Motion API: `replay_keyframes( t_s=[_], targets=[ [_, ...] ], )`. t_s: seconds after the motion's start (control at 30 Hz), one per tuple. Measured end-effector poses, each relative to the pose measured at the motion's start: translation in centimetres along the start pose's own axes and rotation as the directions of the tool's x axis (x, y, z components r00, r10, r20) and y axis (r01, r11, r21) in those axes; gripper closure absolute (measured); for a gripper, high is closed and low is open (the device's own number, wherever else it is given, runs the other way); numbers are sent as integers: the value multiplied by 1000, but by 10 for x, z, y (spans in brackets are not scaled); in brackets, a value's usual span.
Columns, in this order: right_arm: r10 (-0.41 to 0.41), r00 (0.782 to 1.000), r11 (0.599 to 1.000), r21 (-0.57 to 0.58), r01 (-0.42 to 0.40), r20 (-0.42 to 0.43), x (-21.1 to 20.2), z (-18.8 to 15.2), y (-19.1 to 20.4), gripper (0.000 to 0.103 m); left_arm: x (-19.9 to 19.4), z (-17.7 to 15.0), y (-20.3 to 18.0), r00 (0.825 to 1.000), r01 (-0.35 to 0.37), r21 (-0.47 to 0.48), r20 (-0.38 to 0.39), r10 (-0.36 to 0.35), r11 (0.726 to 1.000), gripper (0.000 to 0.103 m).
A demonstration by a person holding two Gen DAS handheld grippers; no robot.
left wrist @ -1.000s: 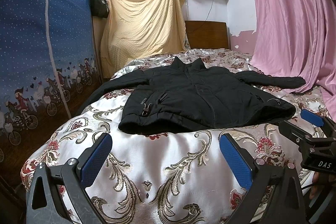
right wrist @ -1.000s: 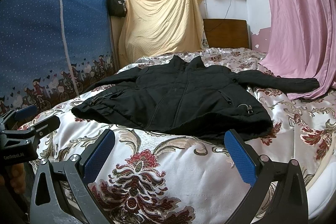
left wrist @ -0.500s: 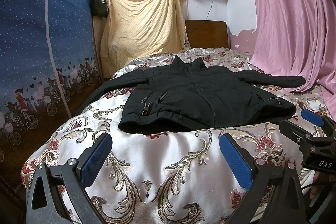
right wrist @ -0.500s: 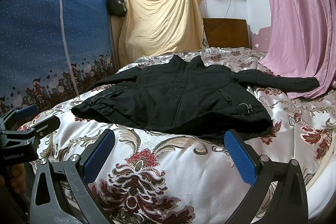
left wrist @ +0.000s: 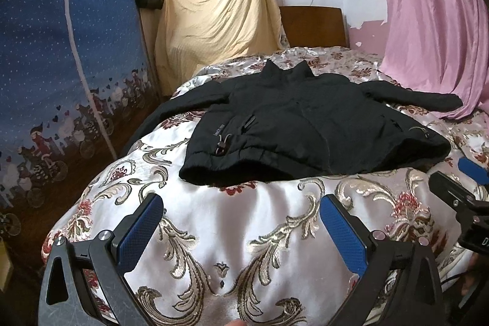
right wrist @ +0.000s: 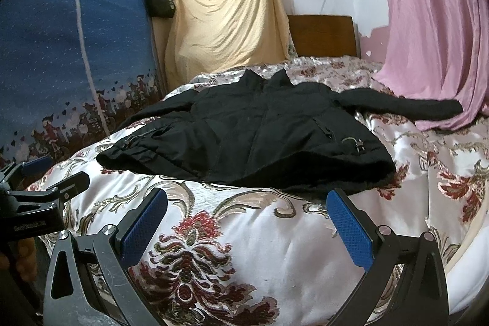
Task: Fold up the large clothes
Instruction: 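Grasp the jacket sleeve cuff with the right tool while the left tool presses the jacket body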
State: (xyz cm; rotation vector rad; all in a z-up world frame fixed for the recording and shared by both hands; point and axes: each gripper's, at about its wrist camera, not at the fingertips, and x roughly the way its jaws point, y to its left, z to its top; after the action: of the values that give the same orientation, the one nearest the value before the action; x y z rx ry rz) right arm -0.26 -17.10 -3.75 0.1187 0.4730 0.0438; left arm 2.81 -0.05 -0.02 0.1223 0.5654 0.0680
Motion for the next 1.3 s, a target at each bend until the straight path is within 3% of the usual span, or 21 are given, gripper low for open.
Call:
replay_keyframes(
  t_s=[0.17, 0.5, 0.7, 0.83, 1.1, 1.3],
  targets=[
    [11, 1000, 1000, 29, -11, -22, 2, 8, -19, 1, 4, 15, -4, 1000, -6, 11, -9, 6, 1000, 0],
    [-49, 995, 999, 10, 50, -89, 23, 49, -66, 1, 40, 56, -28, 999, 25, 54, -23, -24, 998, 0],
    [-133, 985, 988, 57, 140, -110, 42, 88, -128, 1, 83, 92, -50, 992, 120, 49, -56, -117, 992, 0],
    [-208, 970, 962, 152, 226, -124, 50, 111, -184, 1, 117, 113, -73, 975, 202, 58, -108, -195, 978, 0],
    [-235, 954, 898, 333, 286, -186, 90, 155, -299, 1, 201, 154, -135, 919, 350, 50, -214, -332, 935, 0],
    [-293, 936, 813, 465, 352, -197, 151, 190, -388, 1, 268, 180, -192, 916, 365, 80, -211, -342, 928, 0]
  ],
)
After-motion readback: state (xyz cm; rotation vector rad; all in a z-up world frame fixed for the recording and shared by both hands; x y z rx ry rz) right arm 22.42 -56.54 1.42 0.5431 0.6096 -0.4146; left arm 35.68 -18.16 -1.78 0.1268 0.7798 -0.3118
